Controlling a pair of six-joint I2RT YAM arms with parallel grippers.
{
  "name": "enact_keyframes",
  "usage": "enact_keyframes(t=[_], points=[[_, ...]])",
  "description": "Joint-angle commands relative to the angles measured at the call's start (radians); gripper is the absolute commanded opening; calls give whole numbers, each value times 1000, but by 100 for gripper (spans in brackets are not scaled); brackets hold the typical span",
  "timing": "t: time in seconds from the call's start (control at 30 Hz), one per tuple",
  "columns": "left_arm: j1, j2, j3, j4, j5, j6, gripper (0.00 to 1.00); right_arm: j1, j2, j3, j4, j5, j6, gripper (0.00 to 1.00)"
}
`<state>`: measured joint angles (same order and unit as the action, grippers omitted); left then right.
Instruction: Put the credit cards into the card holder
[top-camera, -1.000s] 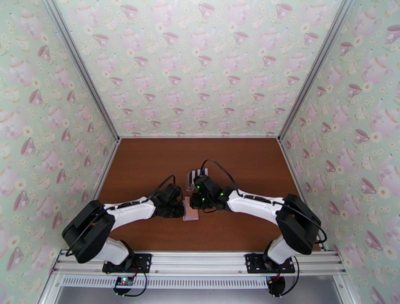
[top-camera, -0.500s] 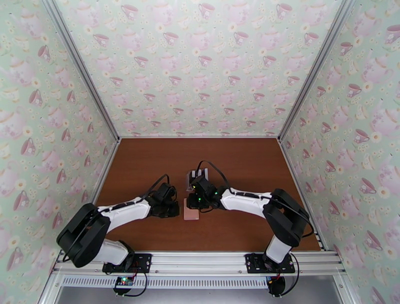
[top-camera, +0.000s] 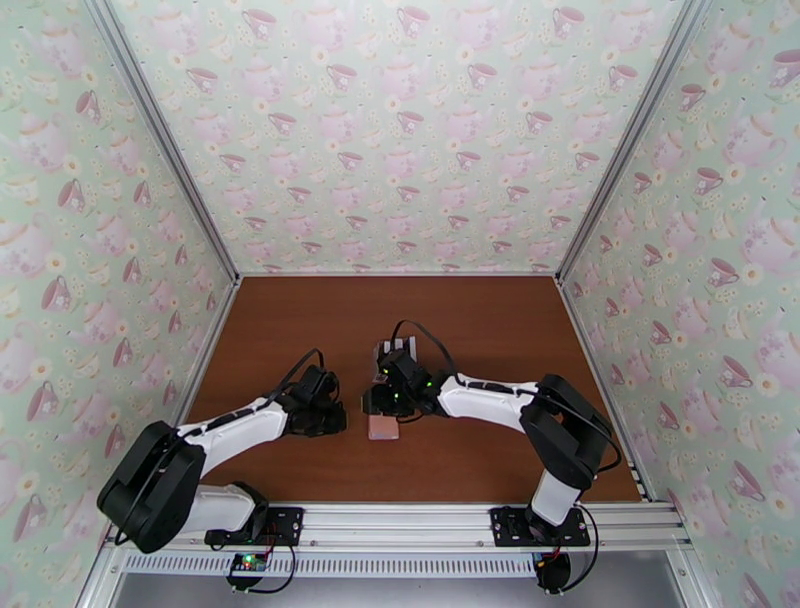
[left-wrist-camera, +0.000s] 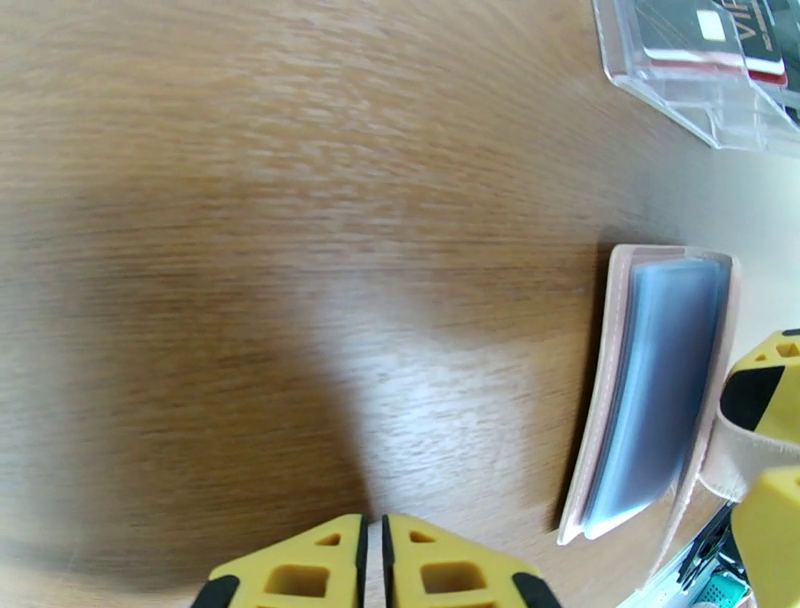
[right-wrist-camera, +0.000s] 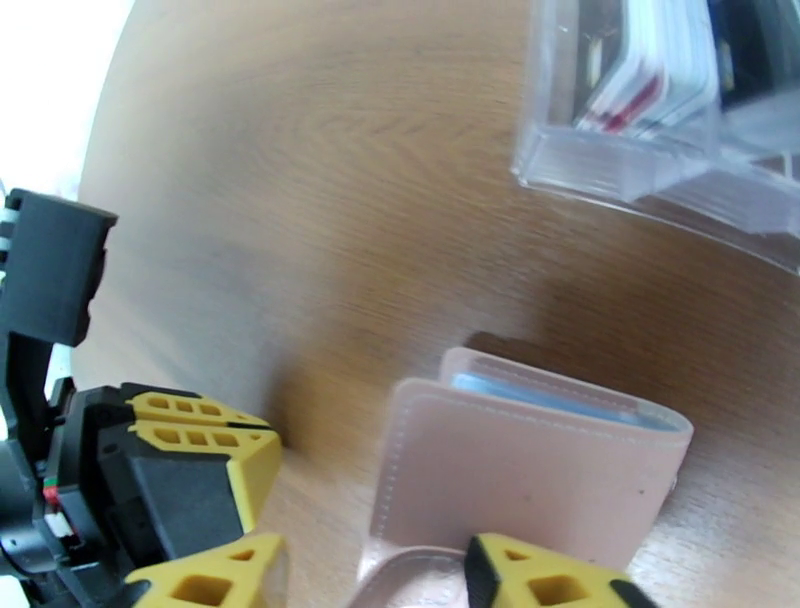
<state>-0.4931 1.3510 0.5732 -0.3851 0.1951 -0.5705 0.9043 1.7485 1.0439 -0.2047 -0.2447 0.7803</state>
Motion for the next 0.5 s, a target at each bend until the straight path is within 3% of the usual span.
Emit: enact_keyframes(t=[0.0,0.17,0.47], points=[[19,-30,-14,-26,15,25,15,11,-1,31,26,-41,9,60],[50,-52,-12,-47,20,43,15,11,-25,38,39,-69,20,69],[100,-76,-6,-57,44,57,16,11,-86,34,58,-106,39,75]])
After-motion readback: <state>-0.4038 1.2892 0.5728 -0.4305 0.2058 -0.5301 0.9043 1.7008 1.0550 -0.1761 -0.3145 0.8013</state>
